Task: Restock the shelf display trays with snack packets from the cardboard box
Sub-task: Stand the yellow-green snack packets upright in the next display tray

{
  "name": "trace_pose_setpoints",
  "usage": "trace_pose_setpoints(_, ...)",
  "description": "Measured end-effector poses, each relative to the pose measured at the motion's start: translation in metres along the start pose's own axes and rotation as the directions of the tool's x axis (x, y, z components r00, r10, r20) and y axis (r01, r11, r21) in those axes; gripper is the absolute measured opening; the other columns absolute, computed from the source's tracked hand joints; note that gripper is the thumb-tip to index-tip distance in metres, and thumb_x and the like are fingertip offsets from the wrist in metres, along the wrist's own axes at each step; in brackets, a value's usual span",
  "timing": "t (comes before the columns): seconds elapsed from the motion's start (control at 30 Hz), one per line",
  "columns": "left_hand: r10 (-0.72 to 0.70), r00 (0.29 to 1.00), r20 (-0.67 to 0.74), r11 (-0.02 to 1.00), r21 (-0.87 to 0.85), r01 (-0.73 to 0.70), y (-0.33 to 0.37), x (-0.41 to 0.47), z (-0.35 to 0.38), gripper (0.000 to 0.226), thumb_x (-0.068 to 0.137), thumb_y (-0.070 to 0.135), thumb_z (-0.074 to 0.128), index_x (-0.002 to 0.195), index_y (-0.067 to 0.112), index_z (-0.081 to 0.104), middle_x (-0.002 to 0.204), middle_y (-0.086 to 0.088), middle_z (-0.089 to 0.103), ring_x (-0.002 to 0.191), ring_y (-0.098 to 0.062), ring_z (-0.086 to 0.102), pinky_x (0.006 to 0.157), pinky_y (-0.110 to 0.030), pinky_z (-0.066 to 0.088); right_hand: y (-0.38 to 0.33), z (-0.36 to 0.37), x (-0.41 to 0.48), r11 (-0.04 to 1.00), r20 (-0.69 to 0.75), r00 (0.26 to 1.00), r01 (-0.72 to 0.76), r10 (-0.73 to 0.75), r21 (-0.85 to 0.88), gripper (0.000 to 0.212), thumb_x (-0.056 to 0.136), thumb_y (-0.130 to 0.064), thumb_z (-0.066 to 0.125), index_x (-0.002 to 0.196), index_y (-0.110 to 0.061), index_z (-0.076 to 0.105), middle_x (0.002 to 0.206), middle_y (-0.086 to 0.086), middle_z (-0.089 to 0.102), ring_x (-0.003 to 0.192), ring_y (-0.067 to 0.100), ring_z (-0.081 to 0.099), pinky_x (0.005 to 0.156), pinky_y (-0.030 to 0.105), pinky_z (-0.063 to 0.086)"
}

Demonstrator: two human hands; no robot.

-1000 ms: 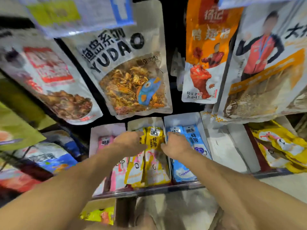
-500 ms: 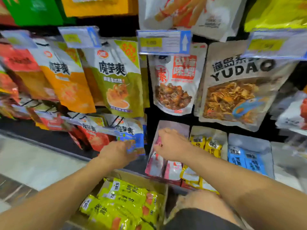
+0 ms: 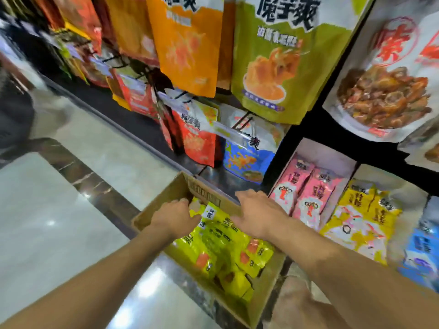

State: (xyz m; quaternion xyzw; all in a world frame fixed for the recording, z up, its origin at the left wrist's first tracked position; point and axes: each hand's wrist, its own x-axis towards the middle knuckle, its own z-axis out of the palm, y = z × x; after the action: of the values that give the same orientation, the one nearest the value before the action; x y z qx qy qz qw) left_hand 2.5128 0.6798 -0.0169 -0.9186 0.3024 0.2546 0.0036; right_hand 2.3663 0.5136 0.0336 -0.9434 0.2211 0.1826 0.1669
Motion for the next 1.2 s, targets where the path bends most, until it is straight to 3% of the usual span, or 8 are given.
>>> trace_pose_setpoints(0.2,-0.194,0.972,0.131,0.952,-0.215,0.219,-0.004,0.015,0.066,0.083,0.087,0.063,0.055,0.145,0.007,0.033,0.14,-0.017,0.051,0.129,-0.037,0.05,0.103,-0.042,0.044,-0.015,0.074,0.016,0.998,0.118,0.992,-0.056,0.051,0.04,0.064,0.096,-0.049,0.053,0.147,-0.014,0.036,0.146,0.01,0.045,0.137,0.033,0.041,0.112,0.043,0.038)
trace_pose_setpoints(0.33,-0.295,0.92,0.259,0.857,-0.354,0.374,-0.009,0.028,0.104,0.092,0.081,0.069,0.053,0.147,0.009,0.029,0.142,-0.016,0.047,0.127,-0.036,0.052,0.103,-0.04,0.047,-0.01,0.109,0.024,0.99,0.161,0.98,-0.127,0.115,0.067,0.066,0.098,-0.049,0.052,0.151,-0.016,0.031,0.15,0.009,0.041,0.141,0.032,0.035,0.112,0.045,0.036)
trace_pose_setpoints(0.47,-0.435,0.84,0.324,0.688,-0.482,0.542,-0.003,0.037,0.127,0.095,0.087,0.05,0.064,0.149,-0.002,0.014,0.148,-0.021,0.037,0.128,-0.035,0.051,0.102,-0.039,0.047,-0.002,0.136,0.037,0.984,0.173,0.974,-0.158,0.143,0.081,0.071,0.098,-0.051,0.05,0.154,-0.015,0.024,0.154,0.009,0.034,0.14,0.033,0.032,0.113,0.046,0.034)
trace_pose_setpoints(0.67,-0.567,0.743,0.355,0.547,-0.512,0.662,0.024,0.057,0.154,0.118,0.087,0.052,0.065,0.152,-0.006,-0.016,0.162,-0.025,-0.008,0.151,-0.038,0.001,0.123,-0.043,0.016,0.006,0.165,0.055,0.971,0.255,0.953,-0.203,0.166,0.125,0.088,0.097,-0.052,0.05,0.161,-0.015,0.002,0.168,0.015,0.002,0.154,0.037,0.006,0.124,0.051,0.016)
trace_pose_setpoints(0.77,-0.61,0.73,0.309,0.502,-0.562,0.657,0.032,0.06,0.163,0.117,0.086,0.043,0.071,0.152,-0.004,-0.014,0.161,-0.022,-0.002,0.151,-0.036,0.003,0.123,-0.038,0.011,0.008,0.174,0.059,0.973,0.272,0.949,-0.198,0.16,0.116,0.091,0.096,-0.053,0.052,0.161,-0.016,-0.001,0.168,0.016,0.0,0.154,0.038,0.005,0.125,0.051,0.014)
trace_pose_setpoints(0.97,-0.598,0.771,0.22,0.521,-0.624,0.582,0.023,0.065,0.178,0.107,0.082,0.038,0.076,0.155,0.003,0.005,0.16,-0.017,0.021,0.147,-0.037,0.023,0.12,-0.045,0.024,0.022,0.181,0.069,0.963,0.208,0.962,-0.215,0.179,0.163,0.083,0.093,-0.046,0.062,0.156,-0.017,0.017,0.145,0.007,0.023,0.129,0.033,0.037,0.108,0.043,0.039)
trace_pose_setpoints(1.07,-0.618,0.77,0.158,0.467,-0.714,0.522,0.016,0.061,0.183,0.073,0.075,0.027,0.076,0.135,0.019,0.036,0.134,-0.008,0.055,0.126,-0.037,0.05,0.103,-0.047,0.044,0.018,0.187,0.068,0.939,0.227,0.954,-0.249,0.196,0.237,0.082,0.094,-0.039,0.064,0.156,-0.016,0.016,0.144,0.007,0.019,0.128,0.034,0.043,0.108,0.041,0.04)
trace_pose_setpoints(1.2,-0.6,0.788,0.141,0.391,-0.807,0.442,0.018,0.05,0.174,0.049,0.077,0.021,0.066,0.117,0.033,0.041,0.102,0.0,0.066,0.103,-0.034,0.061,0.084,-0.042,0.054,0.016,0.198,0.067,0.903,0.277,0.934,-0.309,0.228,0.298,0.08,0.094,-0.038,0.065,0.156,-0.017,0.019,0.151,0.012,0.023,0.139,0.036,0.035,0.115,0.042,0.032)
